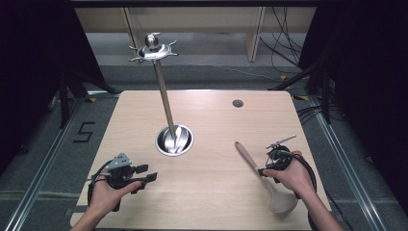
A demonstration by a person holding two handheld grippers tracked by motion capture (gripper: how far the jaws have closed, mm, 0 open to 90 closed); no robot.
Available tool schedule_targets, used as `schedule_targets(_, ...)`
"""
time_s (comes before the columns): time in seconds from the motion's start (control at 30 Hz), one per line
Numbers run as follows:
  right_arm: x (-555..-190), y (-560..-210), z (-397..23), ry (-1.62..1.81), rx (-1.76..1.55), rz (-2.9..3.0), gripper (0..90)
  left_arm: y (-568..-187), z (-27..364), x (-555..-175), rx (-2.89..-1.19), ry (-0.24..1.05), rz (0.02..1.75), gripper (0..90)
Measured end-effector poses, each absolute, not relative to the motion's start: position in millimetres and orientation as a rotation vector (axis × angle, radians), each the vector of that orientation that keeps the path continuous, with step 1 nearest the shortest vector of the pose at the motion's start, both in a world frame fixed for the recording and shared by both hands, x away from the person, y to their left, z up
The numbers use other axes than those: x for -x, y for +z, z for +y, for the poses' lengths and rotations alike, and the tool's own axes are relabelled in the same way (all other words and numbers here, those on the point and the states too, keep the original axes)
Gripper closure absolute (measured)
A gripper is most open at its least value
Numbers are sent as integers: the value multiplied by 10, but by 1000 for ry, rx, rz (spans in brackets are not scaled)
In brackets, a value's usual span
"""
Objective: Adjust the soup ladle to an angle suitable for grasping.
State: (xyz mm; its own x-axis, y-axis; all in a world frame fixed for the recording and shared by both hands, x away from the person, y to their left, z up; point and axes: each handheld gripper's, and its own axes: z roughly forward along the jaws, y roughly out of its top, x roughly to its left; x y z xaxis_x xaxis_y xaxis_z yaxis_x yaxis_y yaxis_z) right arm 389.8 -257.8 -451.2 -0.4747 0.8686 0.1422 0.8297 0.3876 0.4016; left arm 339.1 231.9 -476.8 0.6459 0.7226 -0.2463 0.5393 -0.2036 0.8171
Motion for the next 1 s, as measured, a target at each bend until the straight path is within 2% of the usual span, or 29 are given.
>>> schedule_targets(0.1, -3918, -4488, -2571, 609, -1580, 2528, 550, -4756, 2320, -3386, -1874, 236, 998, 437)
schedule_targets(0.47, -4156, -4410, -2480, 452, -1434, 2710, 626, -4758, 2349, -3389, -1864, 232, 1006, 427)
schedule_targets(0.67, -4275, -4376, -2373, 377, -1481, 2689, 646, -4757, 2356, -3369, -1869, 249, 997, 408)
schedule_targets(1.0, -4410, -4489, -2205, 298, -1472, 2742, 660, -4739, 2360, -3344, -1860, 260, 1011, 402)
